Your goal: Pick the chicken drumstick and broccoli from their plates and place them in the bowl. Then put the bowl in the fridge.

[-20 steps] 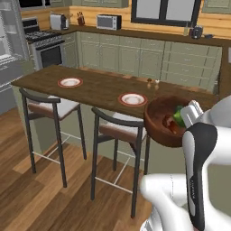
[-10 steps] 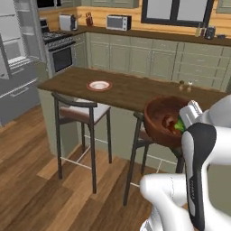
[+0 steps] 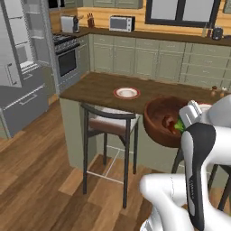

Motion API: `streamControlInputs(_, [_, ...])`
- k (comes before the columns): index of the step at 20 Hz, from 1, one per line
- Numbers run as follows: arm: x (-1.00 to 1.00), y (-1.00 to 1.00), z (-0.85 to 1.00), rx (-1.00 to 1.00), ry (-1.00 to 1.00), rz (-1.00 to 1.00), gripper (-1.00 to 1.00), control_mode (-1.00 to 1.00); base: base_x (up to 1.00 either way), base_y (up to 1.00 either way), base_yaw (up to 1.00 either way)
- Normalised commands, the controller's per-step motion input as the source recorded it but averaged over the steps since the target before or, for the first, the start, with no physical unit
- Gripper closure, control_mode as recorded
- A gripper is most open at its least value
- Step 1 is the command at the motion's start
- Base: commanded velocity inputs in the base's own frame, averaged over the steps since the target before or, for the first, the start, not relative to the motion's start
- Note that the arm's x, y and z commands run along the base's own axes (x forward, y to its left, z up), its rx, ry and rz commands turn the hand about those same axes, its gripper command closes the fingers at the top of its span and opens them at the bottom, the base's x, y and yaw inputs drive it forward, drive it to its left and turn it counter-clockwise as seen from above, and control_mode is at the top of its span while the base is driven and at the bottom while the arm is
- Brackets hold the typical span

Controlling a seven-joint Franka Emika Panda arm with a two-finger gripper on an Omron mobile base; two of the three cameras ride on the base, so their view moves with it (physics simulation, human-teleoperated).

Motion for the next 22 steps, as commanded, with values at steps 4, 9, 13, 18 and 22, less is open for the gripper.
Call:
streamControlInputs(4, [0.0,0.0,0.0,0.0,0.0,0.0,1.0,1.0,0.37,1.0,-0.13])
streamControlInputs(9, [0.0,0.0,0.0,0.0,0.0,0.0,1.0,1.0,0.47,1.0,-0.15])
streamControlInputs(13, [0.0,0.0,0.0,0.0,0.0,0.0,1.0,1.0,0.68,1.0,-0.19])
streamControlInputs(18, [0.0,0.0,0.0,0.0,0.0,0.0,1.0,1.0,0.19,1.0,-0.08])
streamControlInputs(22, [0.0,0.0,0.0,0.0,0.0,0.0,1.0,1.0,0.28,1.0,-0.01])
